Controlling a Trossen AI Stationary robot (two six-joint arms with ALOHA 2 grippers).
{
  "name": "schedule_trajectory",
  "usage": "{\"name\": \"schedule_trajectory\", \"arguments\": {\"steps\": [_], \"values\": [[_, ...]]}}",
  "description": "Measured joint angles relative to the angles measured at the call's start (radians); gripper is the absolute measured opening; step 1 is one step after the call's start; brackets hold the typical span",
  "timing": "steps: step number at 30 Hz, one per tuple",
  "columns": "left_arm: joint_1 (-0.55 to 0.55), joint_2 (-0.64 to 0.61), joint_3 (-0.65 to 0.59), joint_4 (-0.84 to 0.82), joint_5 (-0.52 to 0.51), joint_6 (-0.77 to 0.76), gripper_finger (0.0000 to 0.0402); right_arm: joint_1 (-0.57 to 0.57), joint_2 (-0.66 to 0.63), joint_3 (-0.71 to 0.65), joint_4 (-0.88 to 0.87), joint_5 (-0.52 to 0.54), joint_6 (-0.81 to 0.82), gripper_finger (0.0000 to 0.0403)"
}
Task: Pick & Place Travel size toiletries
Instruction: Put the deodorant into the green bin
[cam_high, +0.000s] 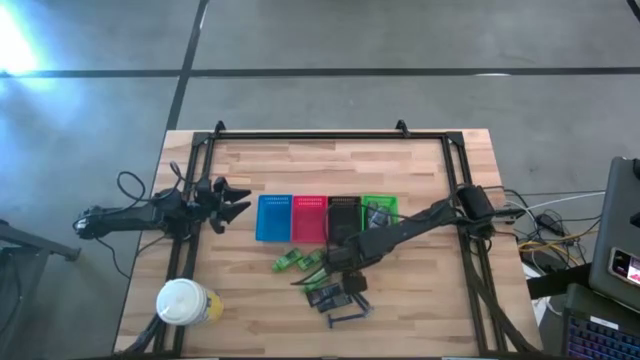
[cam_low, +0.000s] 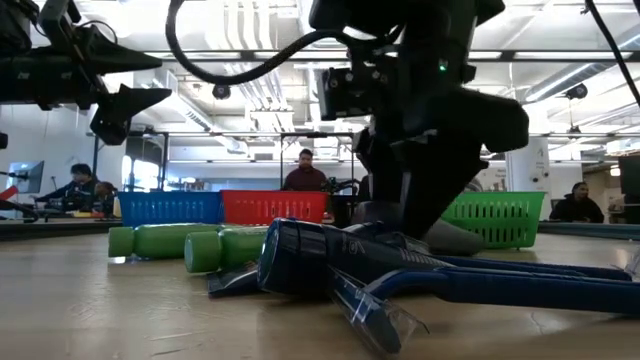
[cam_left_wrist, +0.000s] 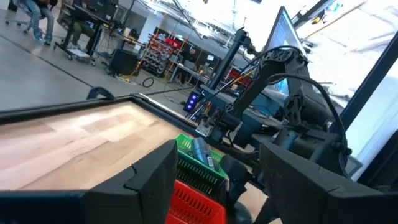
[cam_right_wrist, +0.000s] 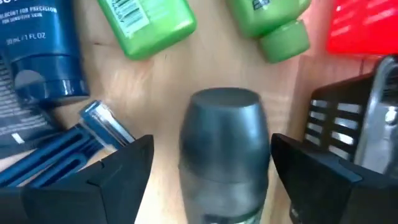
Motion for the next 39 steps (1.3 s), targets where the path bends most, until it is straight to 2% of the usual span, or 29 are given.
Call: {"name": "schedule_trajectory", "arguments": {"steps": [6,9,13,15,20,23,26,29,31,33,35,37,39], "values": [[0.000,0.000,0.000,0.001,0.000,0.041,0.0234,-0.002,0.012,-0.019,-0.001,-0.017,0.032,0.0315],[0.000,0.000,0.000,0.001,0.000,0.041,0.0234,-0.006,0.012,-0.028,0.004,-0.057,0.061,0.0286],[0.000,0.000,0.000,0.001,0.000,0.042,0.0234,-0.005,-0.006,-0.030,-0.013,-0.063,0.091,0.0226],[0.000,0.000,0.000,0.001,0.000,0.042,0.0234,-0.004,-0.030,-0.032,-0.031,-0.064,0.118,0.0202],[0.000,0.000,0.000,0.001,0.000,0.042,0.0234,-0.005,-0.160,-0.034,-0.067,-0.062,0.232,0.0202],[0.000,0.000,0.000,0.001,0.000,0.042,0.0234,-0.006,-0.260,-0.038,-0.126,-0.036,0.384,0.0202],[0.000,0.000,0.000,0.001,0.000,0.040,0.0234,-0.013,-0.381,-0.056,-0.237,0.086,0.623,0.0202],[0.000,0.000,0.000,0.006,0.000,0.009,0.0234,-0.046,-0.498,-0.137,-0.337,0.187,0.916,0.0202],[0.000,0.000,0.000,0.010,0.000,-0.034,0.0234,-0.078,-0.582,-0.229,-0.328,0.217,1.090,0.0203],[0.000,0.000,0.000,0.020,0.000,-0.149,0.0234,-0.115,-0.664,-0.332,-0.277,0.229,1.232,0.0206],[0.000,0.000,0.000,0.051,-0.006,-0.343,0.0234,-0.145,-0.723,-0.431,-0.199,0.231,1.333,0.0211],[0.000,-0.001,0.000,0.066,-0.020,-0.511,0.0234,-0.168,-0.758,-0.516,-0.129,0.231,1.386,0.0213],[0.000,-0.001,0.000,0.067,-0.045,-0.603,0.0234,-0.188,-0.776,-0.568,-0.074,0.222,1.419,0.0215]]}}
